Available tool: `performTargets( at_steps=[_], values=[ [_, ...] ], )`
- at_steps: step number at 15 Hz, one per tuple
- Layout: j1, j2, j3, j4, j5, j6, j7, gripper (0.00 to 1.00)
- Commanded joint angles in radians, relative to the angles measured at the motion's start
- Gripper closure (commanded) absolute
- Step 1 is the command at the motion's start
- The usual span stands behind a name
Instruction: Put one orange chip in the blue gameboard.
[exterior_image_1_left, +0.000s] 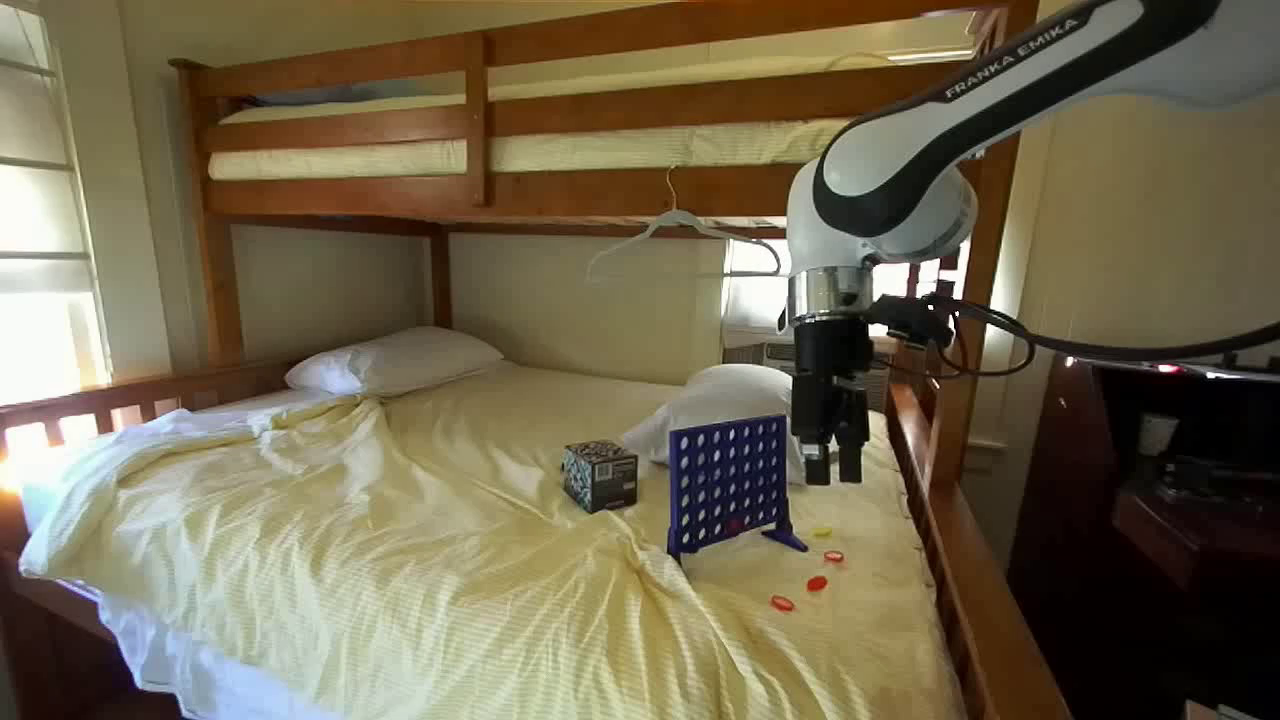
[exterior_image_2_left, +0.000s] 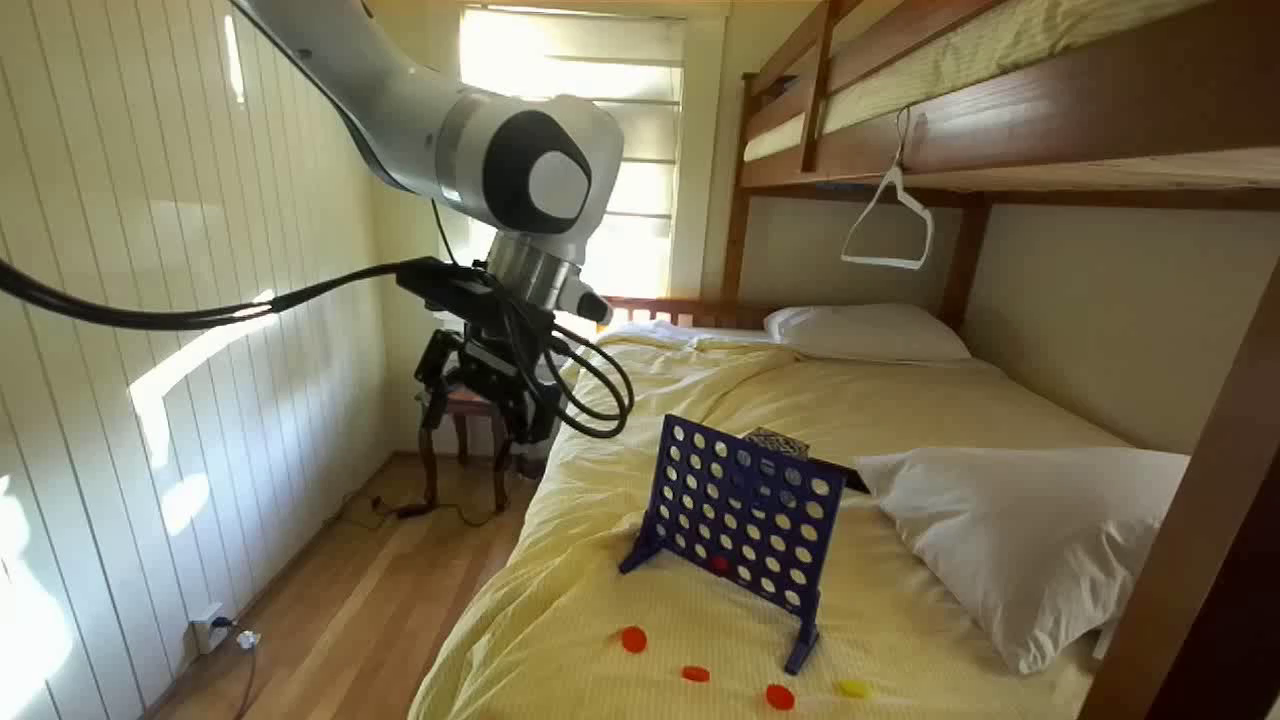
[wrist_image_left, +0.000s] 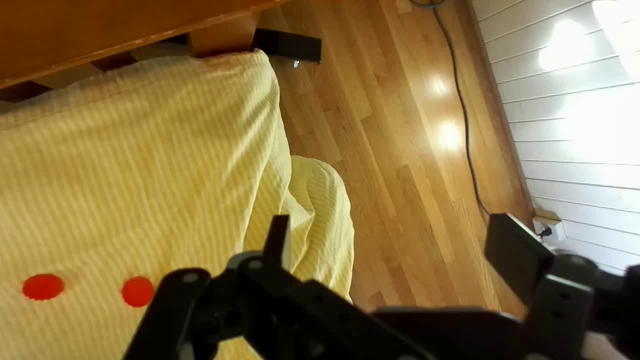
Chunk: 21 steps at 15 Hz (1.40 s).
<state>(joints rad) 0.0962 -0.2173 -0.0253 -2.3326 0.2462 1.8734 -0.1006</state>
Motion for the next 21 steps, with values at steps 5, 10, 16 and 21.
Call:
performTargets(
  at_steps=[5, 10, 16, 21],
  values=[
    [-0.017, 0.0, 0.016, 0.001, 0.003, -0.002, -0.003, 0.0],
    [-0.072, 0.018, -0.026, -0.015, 0.016, 0.072, 0.0, 0.0],
    [-0.128, 0.094, -0.068, -0.028, 0.027, 0.281, -0.024, 0.0],
    [-0.14, 0.232, -0.071, -0.005, 0.038, 0.475, -0.03, 0.0]
  ],
)
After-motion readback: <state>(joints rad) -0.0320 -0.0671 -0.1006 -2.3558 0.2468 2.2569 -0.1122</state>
